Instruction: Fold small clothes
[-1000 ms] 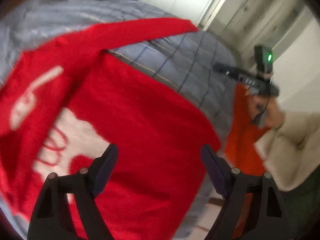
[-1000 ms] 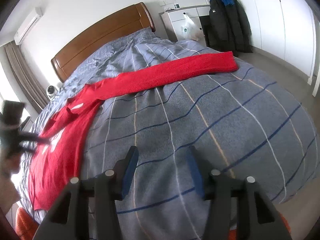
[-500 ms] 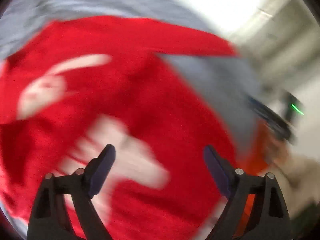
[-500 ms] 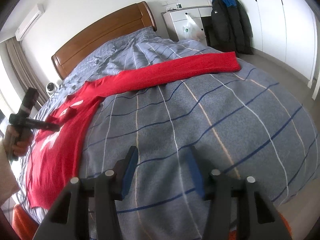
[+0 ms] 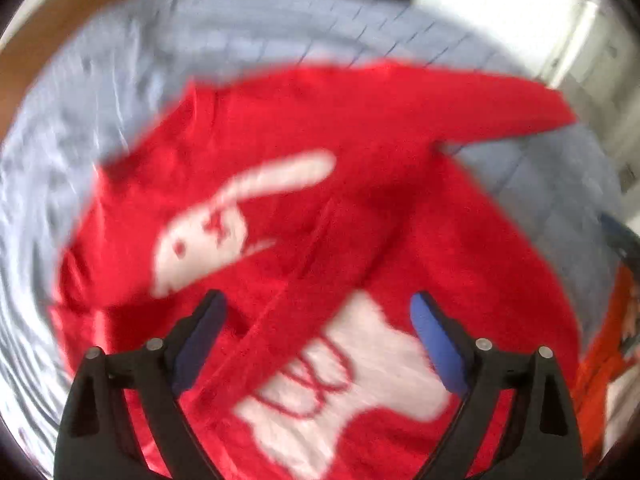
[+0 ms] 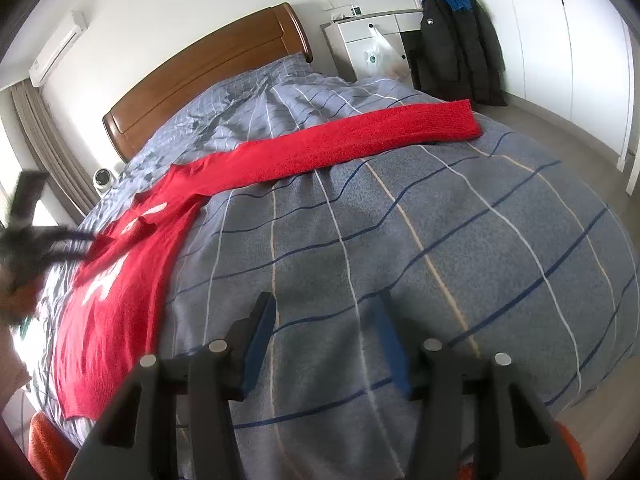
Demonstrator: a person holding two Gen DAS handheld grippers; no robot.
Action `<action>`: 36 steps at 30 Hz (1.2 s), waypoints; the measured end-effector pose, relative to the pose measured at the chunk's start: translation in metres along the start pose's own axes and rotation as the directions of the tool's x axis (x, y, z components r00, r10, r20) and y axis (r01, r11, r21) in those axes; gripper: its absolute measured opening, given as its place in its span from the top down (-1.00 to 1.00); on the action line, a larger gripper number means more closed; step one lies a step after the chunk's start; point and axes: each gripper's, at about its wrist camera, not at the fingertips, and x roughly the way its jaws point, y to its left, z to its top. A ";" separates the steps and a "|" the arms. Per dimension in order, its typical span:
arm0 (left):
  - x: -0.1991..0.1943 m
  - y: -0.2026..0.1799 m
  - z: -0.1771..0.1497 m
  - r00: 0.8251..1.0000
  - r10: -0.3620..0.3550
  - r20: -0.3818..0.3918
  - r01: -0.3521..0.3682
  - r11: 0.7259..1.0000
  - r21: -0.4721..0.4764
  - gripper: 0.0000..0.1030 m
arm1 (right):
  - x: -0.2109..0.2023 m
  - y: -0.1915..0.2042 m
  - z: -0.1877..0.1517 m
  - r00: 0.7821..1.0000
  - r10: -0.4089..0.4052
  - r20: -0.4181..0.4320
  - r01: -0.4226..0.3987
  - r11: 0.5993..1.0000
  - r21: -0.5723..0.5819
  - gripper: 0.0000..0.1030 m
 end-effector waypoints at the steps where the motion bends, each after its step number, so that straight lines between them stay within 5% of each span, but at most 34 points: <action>1: 0.008 0.001 -0.003 0.999 -0.032 -0.029 0.031 0.999 -0.013 -0.67 | 0.000 0.001 0.000 1.000 -0.002 0.001 0.002 1.000 -0.004 0.00; 4: 0.004 -0.021 -0.019 0.985 -0.165 -0.045 0.167 0.984 0.056 -0.66 | -0.002 0.000 -0.001 1.000 -0.002 0.004 0.002 1.000 -0.007 0.00; 7: -0.024 -0.060 -0.044 0.932 -0.349 -0.101 0.362 0.913 0.186 -0.67 | -0.001 -0.003 0.000 1.000 0.004 0.004 -0.004 1.000 0.005 0.00; 8: -0.035 -0.078 -0.055 0.925 -0.359 -0.126 0.380 0.887 0.263 -0.67 | 0.000 -0.003 0.001 1.000 0.005 0.002 -0.005 1.000 0.010 0.00; 12: -0.046 -0.104 -0.065 0.980 -0.184 -0.072 0.197 0.891 0.410 -0.68 | 0.004 -0.004 0.001 1.000 0.005 -0.005 -0.005 1.000 0.016 0.00; 16: -0.029 -0.088 -0.033 0.997 0.009 0.076 -0.032 0.952 0.304 -0.68 | 0.004 -0.004 0.001 1.000 0.008 -0.004 -0.008 1.000 0.016 -0.02; 19: -0.005 -0.098 -0.020 0.993 0.084 0.083 -0.105 0.952 0.287 -0.56 | 0.003 -0.003 0.001 1.000 0.011 -0.004 -0.011 1.000 0.024 -0.02; 21: 0.014 -0.096 -0.017 0.995 0.096 0.039 -0.103 0.955 0.277 -0.35 | 0.002 -0.003 0.001 1.000 0.011 -0.002 -0.011 1.000 0.023 -0.02; 24: 0.021 -0.083 -0.015 0.998 0.066 0.006 -0.066 0.977 0.202 0.24 | 0.001 -0.004 0.001 1.000 0.014 -0.001 -0.014 1.000 0.026 -0.02; 26: 0.015 -0.070 -0.016 0.999 0.032 0.019 -0.034 0.992 0.122 0.80 | 0.002 -0.004 0.001 1.000 0.015 -0.001 -0.015 0.999 0.029 -0.02; 29: 0.004 -0.057 -0.012 0.998 -0.008 0.056 0.006 1.000 0.025 0.95 | 0.003 -0.003 0.001 1.000 0.009 -0.003 -0.009 1.000 0.026 -0.02; 33: -0.054 -0.007 -0.018 0.968 -0.057 0.243 0.111 0.971 -0.213 0.95 | 0.002 -0.003 0.001 1.000 0.009 -0.002 -0.009 1.000 0.025 -0.02; 36: -0.110 0.060 -0.048 0.928 0.093 0.359 0.079 0.896 -0.437 0.95 | 0.002 -0.002 0.001 1.000 0.012 0.001 -0.012 1.000 0.028 -0.02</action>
